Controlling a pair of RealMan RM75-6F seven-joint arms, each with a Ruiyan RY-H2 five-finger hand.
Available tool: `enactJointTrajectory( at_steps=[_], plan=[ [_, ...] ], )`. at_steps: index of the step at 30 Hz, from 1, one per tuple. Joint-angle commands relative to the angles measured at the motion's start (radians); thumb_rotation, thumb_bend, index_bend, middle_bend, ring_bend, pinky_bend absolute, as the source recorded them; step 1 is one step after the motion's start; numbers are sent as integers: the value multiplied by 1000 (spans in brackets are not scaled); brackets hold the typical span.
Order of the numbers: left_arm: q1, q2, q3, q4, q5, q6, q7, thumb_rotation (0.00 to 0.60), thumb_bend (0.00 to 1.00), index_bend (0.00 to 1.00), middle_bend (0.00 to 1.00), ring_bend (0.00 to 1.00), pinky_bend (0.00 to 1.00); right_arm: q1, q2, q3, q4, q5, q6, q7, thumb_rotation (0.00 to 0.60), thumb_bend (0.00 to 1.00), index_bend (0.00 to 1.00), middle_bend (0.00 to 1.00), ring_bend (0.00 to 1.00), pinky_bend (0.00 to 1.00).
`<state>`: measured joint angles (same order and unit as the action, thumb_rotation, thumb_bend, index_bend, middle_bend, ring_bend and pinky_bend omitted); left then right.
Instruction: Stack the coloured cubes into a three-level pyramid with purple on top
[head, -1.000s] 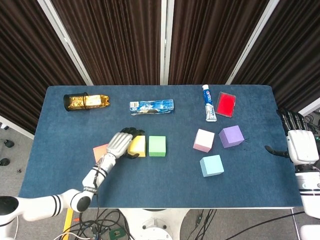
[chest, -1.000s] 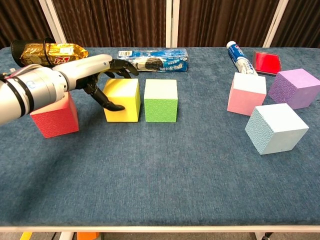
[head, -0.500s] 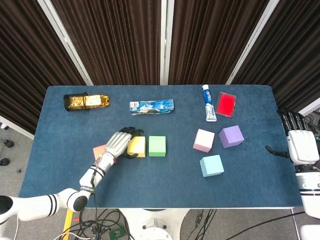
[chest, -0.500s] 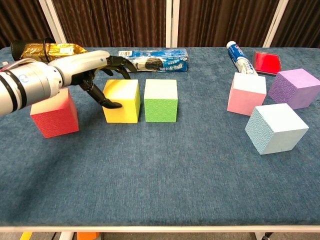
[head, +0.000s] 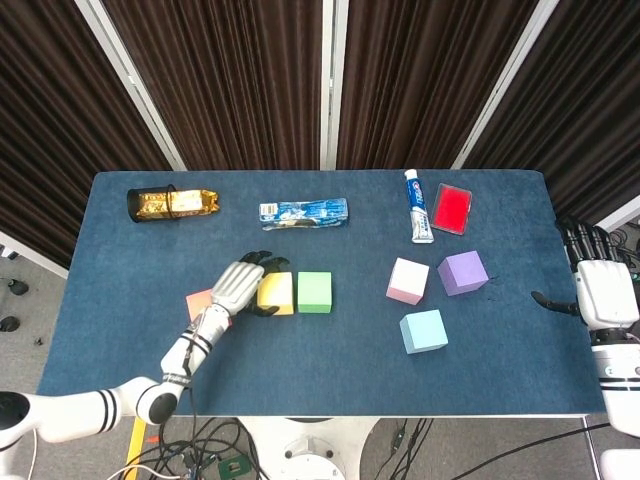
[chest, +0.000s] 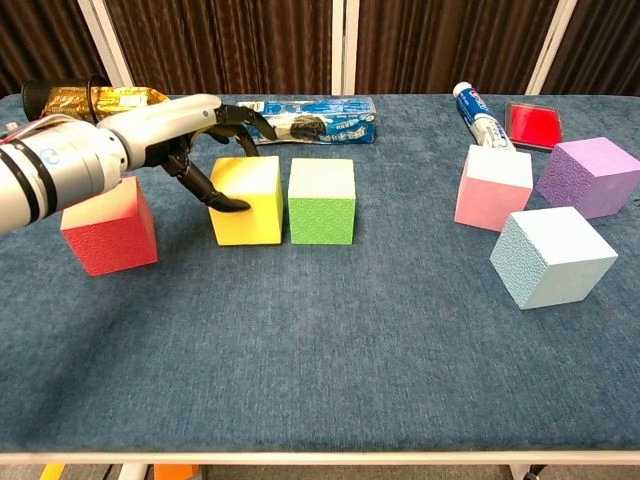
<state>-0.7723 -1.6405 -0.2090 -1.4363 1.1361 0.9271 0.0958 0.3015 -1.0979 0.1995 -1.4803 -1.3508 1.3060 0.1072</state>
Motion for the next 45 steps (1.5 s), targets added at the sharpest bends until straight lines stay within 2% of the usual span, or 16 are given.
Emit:
enactJointTrajectory(
  at_steps=[1, 17, 32, 38, 45],
  plan=[
    [2, -8, -2, 6, 13, 13, -8, 600, 213, 198, 463, 85, 145, 0, 0, 0, -1, 0, 1, -1, 600, 2, 0, 0, 0, 0],
    [2, -58, 9, 73, 58, 23, -38, 600, 213, 197, 472, 86, 141, -1, 0, -4, 7, 10, -15, 4, 600, 2, 0, 0, 0, 0],
    [-4, -71, 10, 89, 71, 22, -24, 600, 213, 197, 462, 85, 136, -5, 3, -4, 6, 9, -13, 11, 600, 3, 0, 0, 0, 0],
    [-3, -70, 13, 94, 82, 18, -37, 600, 215, 198, 423, 86, 134, -5, -3, -2, 11, -2, -2, 20, 600, 2, 0, 0, 0, 0],
    [-2, -68, 13, 97, 78, 8, -45, 600, 214, 197, 303, 86, 132, -11, 1, -2, 12, -5, 9, 27, 600, 3, 0, 0, 0, 0]
  ],
)
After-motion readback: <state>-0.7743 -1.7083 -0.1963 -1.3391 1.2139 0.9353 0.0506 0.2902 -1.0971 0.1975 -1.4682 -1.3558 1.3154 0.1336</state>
